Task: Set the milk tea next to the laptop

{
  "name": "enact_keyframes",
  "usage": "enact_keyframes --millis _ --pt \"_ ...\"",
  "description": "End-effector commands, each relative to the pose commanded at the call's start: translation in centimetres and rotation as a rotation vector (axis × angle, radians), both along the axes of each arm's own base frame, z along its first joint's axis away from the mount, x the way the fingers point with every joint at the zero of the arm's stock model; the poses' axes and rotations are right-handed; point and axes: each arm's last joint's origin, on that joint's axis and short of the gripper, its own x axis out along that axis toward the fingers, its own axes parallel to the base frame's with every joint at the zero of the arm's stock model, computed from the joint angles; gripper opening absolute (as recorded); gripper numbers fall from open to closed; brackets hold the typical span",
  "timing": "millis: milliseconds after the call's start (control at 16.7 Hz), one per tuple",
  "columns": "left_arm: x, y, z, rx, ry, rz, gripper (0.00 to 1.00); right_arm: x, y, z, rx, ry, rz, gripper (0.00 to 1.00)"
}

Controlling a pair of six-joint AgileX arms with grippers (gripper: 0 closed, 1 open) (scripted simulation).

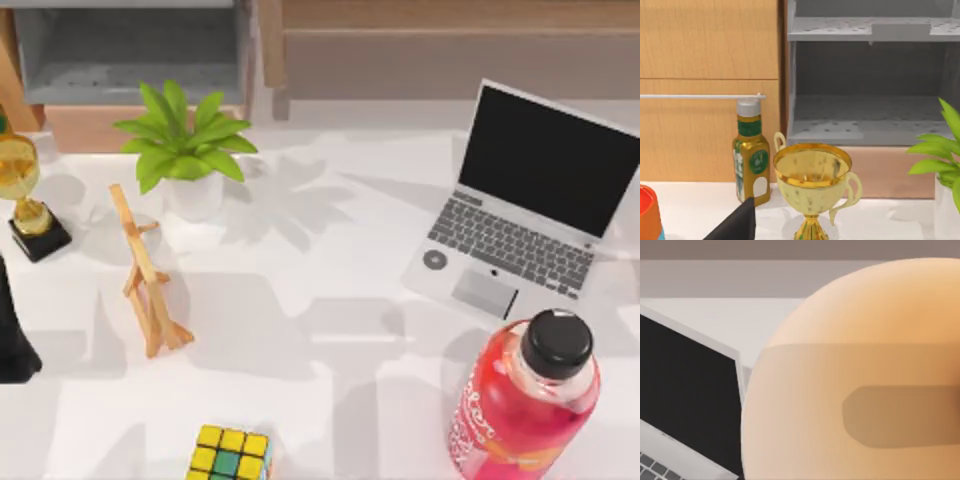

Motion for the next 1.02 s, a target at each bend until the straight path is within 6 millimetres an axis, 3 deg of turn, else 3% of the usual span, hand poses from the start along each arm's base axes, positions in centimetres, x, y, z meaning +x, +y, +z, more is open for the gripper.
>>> enact_keyframes --millis 600,1020 --pt "0.0 0.0 0.0 0.0 0.0 0.0 1.0 0.2 -0.1 -0.7 -0.008 -0.058 -0.001 0.0" --pt "0.0 0.0 0.0 0.0 0.0 0.0 1.0 -0.1 -0.1 -2.4 -0.002 -0.009 -0.002 0.0"
